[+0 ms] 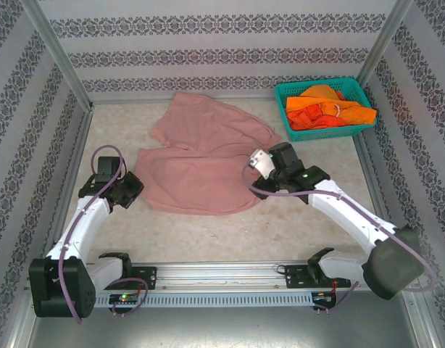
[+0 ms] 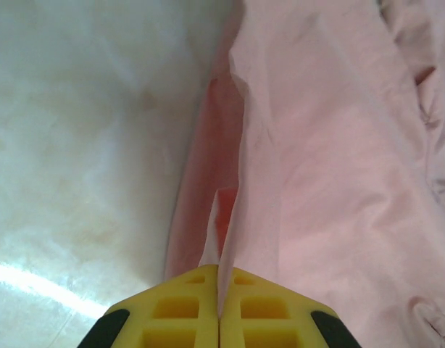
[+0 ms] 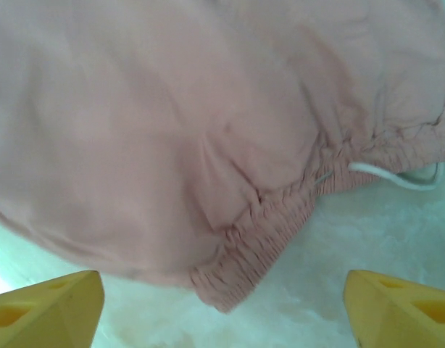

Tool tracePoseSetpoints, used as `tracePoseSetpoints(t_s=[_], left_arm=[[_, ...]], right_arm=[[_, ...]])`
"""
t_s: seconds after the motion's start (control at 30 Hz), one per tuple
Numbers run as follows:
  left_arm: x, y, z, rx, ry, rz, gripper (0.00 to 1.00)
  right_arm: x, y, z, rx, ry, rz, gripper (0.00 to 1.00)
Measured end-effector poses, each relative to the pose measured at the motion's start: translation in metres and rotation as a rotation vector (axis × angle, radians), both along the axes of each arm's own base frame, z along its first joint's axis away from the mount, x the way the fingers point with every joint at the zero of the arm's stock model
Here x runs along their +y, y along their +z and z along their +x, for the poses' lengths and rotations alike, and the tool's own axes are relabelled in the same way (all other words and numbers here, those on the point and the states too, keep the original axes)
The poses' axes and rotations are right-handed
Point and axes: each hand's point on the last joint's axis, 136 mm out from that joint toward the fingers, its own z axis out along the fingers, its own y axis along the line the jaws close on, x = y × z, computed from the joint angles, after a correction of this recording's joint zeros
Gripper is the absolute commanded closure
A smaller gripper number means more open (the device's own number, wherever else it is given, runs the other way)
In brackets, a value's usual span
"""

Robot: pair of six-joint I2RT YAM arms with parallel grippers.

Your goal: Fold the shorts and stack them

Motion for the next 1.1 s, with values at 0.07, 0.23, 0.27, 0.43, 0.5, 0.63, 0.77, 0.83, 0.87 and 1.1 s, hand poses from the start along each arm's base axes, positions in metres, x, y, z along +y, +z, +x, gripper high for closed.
tracePoseSetpoints(t_s=[0.07, 0.23, 0.27, 0.43, 0.5, 0.63, 0.77, 0.83, 0.87, 1.1], left_arm=[[0.001, -0.001, 0.001, 0.003, -0.008, 0.013, 0.98], [0.001, -0.012, 0.000, 0.047, -0.019, 0.017, 0.98], [0.001, -0.014, 0.000, 0.052, -0.020, 0.018, 0.98], [0.002, -0.019, 0.000, 0.069, -0.025, 0.024, 0.98], [0.003, -0.020, 0.001, 0.073, -0.027, 0.029, 0.98], [0.004, -0.025, 0.004, 0.083, -0.029, 0.036, 0.99], [0.006, -0.021, 0.009, 0.078, -0.030, 0.048, 1.00], [0.009, -0.010, 0.015, 0.050, -0.031, 0.067, 1.00], [0.011, -0.002, 0.019, 0.034, -0.031, 0.080, 1.00], [0.041, 0.102, 0.029, -0.163, 0.006, 0.234, 1.00]], right_arm=[[-0.005, -0.025, -0.005, 0.023, 0.063, -0.127, 0.23], [-0.020, -0.078, -0.016, 0.096, 0.171, -0.348, 0.37], [-0.022, -0.084, -0.016, 0.104, 0.181, -0.372, 0.38], [-0.026, -0.111, -0.010, 0.136, 0.211, -0.453, 0.46], [-0.026, -0.120, -0.008, 0.147, 0.218, -0.466, 0.53], [-0.022, -0.124, -0.008, 0.171, 0.245, -0.475, 0.76], [-0.018, -0.122, -0.005, 0.159, 0.252, -0.475, 0.99], [-0.015, -0.118, 0.002, 0.134, 0.232, -0.456, 1.00], [-0.014, -0.115, 0.003, 0.125, 0.230, -0.448, 1.00], [0.010, -0.043, -0.005, -0.017, 0.255, -0.306, 1.00]])
